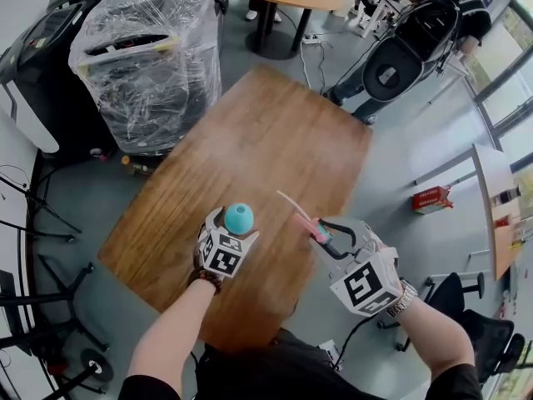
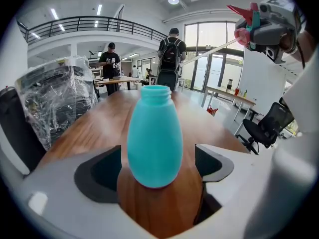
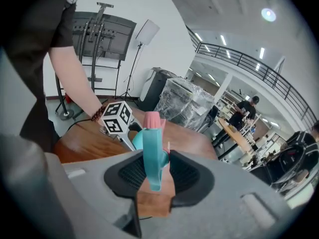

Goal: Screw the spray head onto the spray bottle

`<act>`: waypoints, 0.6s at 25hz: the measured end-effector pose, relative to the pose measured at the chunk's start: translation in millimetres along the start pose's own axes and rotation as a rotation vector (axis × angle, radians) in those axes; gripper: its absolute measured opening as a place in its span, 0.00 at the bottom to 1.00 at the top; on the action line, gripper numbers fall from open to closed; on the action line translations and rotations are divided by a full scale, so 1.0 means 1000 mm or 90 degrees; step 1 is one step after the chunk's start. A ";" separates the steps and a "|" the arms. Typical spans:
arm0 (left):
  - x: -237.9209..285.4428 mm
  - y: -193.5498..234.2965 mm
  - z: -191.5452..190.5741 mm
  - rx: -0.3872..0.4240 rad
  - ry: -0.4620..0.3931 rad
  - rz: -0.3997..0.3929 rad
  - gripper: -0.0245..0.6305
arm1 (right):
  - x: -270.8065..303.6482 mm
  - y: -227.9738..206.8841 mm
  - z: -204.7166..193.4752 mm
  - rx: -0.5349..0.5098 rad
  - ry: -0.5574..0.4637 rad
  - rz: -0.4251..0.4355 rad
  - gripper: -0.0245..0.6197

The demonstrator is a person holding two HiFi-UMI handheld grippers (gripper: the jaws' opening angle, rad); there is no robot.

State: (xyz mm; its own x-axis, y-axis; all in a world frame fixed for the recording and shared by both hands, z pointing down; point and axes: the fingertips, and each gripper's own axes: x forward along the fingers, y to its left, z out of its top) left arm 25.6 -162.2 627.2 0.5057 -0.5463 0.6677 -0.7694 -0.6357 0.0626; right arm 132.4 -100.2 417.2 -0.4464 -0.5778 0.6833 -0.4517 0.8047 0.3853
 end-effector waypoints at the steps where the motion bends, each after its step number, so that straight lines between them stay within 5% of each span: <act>1: 0.002 0.000 -0.001 0.001 0.003 0.000 0.79 | -0.002 0.000 0.000 0.011 -0.003 0.005 0.22; 15: 0.013 0.006 -0.014 0.037 0.037 0.009 0.66 | -0.016 0.007 0.009 0.083 -0.035 0.048 0.22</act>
State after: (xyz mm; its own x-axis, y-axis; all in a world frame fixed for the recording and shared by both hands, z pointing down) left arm 22.5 -165.6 646.2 0.4700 -0.5244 0.7100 -0.7515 -0.6597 0.0102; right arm 130.1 -86.6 403.2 -0.5226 -0.5257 0.6713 -0.5095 0.8238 0.2484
